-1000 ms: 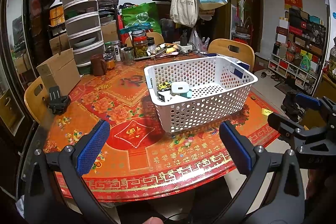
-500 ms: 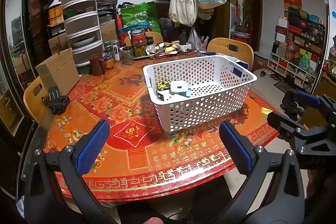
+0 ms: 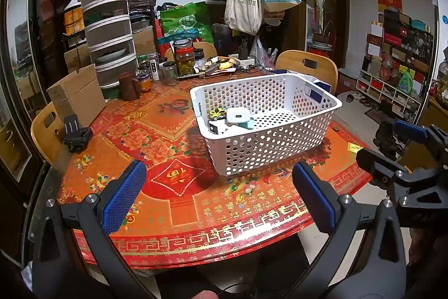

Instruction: Organize rigid objects

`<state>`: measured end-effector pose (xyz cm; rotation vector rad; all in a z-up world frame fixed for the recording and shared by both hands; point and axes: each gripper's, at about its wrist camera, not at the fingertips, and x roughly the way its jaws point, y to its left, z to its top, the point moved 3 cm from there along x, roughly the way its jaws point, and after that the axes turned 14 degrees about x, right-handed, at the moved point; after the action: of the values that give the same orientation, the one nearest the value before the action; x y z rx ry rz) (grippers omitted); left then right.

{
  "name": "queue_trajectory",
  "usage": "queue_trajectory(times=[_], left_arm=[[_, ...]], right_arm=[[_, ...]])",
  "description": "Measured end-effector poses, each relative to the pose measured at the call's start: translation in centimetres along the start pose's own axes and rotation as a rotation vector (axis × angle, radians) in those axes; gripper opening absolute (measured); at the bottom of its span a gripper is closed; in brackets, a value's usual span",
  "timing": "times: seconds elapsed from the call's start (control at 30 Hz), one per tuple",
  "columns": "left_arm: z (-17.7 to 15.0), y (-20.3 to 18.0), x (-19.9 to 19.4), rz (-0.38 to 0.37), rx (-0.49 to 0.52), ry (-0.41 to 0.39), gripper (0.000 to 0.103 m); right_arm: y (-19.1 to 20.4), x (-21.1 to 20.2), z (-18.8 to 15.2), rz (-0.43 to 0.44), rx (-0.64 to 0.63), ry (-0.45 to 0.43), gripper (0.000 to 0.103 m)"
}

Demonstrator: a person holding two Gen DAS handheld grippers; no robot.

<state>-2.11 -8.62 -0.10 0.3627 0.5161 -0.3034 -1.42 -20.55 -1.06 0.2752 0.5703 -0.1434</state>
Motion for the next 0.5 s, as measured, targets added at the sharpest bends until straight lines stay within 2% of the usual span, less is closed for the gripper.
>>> queue_trajectory(times=[0.5], left_arm=[[0.06, -0.22, 0.1, -0.004, 0.0, 0.002, 0.103]], right_arm=[[0.08, -0.16, 0.2, 0.001, -0.004, 0.001, 0.102]])
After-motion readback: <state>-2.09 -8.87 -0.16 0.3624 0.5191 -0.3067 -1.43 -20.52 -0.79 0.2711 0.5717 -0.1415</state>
